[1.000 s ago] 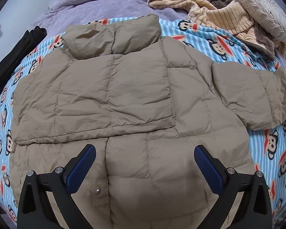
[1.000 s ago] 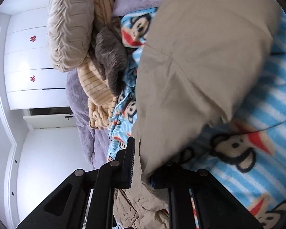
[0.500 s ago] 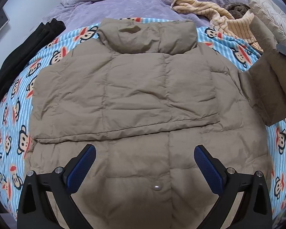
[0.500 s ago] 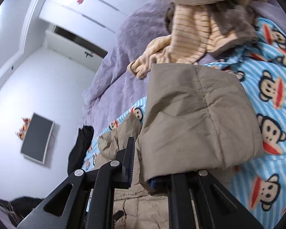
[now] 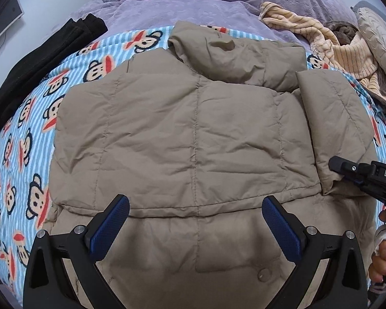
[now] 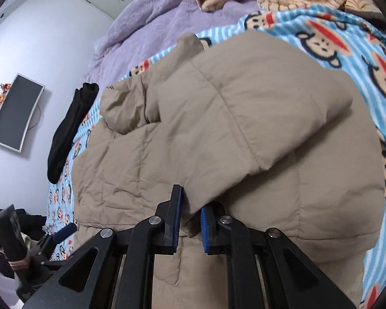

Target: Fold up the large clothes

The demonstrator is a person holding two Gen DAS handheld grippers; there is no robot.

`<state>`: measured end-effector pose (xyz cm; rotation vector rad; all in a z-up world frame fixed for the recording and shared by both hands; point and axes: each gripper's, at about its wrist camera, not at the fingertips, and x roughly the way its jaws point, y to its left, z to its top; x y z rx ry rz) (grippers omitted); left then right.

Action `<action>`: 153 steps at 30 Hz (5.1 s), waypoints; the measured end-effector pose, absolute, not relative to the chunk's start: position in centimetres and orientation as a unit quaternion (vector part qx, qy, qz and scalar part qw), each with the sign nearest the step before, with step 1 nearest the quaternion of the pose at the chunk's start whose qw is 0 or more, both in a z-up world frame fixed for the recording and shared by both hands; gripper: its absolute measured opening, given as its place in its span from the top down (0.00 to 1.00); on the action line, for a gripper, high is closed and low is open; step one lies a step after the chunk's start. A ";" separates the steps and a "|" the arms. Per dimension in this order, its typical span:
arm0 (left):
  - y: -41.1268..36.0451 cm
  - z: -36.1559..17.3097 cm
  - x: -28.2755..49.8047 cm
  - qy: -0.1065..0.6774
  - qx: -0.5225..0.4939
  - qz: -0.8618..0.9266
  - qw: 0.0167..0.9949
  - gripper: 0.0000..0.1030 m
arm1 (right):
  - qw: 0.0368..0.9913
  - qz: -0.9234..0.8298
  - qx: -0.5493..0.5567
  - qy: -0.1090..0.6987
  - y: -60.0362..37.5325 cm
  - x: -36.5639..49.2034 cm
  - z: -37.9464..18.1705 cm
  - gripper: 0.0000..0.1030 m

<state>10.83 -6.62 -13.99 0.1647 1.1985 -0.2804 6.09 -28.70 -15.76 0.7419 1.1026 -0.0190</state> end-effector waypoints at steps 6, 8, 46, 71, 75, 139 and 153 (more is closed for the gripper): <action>-5.7 -13.1 13.1 0.548 0.019 -0.152 0.823 0.00 | 0.769 -0.015 0.390 0.506 -30.3 4.4 -15.5 0.75; -5.1 -13.1 13.9 0.547 0.006 -0.150 0.823 0.00 | 0.776 -0.025 0.398 0.489 -31.2 3.3 -14.4 0.50; -1.4 -14.1 17.6 0.568 -0.149 -0.271 0.763 0.00 | 0.803 0.031 0.260 0.535 -22.5 5.1 -12.8 0.38; -1.3 -17.2 15.9 0.577 -0.068 -0.209 0.786 0.88 | 0.778 -0.097 0.427 0.451 -38.4 1.8 -14.6 0.89; -2.1 -16.8 16.3 0.563 -0.043 -0.204 0.800 0.87 | 0.762 -0.121 0.435 0.465 -38.3 1.2 -17.1 0.89; 1.2 -12.0 7.0 0.572 0.067 -0.108 0.810 0.47 | 0.764 -0.190 0.296 0.541 -35.4 -9.0 -11.6 0.48; 1.1 -9.6 0.8 0.603 0.081 -0.095 0.788 0.00 | 0.731 -0.160 0.342 0.568 -32.9 -12.9 -9.8 0.36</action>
